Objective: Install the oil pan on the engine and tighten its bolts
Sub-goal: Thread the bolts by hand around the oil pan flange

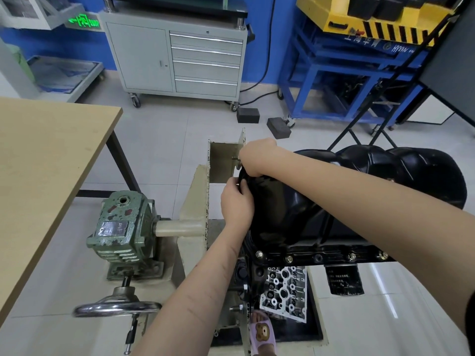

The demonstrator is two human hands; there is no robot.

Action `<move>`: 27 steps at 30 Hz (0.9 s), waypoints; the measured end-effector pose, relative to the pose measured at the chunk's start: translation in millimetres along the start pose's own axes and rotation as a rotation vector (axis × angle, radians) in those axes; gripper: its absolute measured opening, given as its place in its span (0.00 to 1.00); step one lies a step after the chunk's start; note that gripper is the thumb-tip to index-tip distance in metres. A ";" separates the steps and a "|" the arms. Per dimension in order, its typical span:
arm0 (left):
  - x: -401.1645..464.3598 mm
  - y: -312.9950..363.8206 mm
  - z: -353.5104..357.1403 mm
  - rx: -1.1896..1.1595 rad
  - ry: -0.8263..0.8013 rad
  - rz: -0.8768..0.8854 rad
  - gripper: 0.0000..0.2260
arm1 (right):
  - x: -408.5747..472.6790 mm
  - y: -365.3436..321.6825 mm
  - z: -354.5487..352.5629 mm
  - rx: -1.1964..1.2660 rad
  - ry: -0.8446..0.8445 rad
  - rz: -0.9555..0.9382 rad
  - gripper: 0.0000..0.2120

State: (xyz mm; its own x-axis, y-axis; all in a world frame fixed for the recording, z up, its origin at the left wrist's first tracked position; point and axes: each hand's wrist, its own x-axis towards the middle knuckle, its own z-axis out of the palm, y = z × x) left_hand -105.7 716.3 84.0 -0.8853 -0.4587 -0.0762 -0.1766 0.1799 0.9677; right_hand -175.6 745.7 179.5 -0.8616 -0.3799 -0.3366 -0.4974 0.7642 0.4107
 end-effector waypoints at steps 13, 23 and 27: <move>25.8 12.5 -11.5 0.254 -0.038 0.304 0.15 | -5.1 35.5 -14.7 0.284 -0.027 -0.029 0.16; 48.0 17.4 -16.3 0.505 -0.161 0.560 0.10 | 7.0 39.9 -1.0 0.447 0.064 -0.002 0.12; 48.7 10.6 -14.9 0.419 -0.156 0.526 0.10 | 10.2 43.0 -0.6 0.394 0.037 -0.064 0.14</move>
State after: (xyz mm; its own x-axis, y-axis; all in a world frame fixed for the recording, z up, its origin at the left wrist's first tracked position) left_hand -144.3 682.8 94.2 -0.9449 -0.0935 0.3137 0.1695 0.6799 0.7134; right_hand -205.8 774.4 194.2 -0.8365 -0.4464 -0.3177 -0.4798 0.8768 0.0311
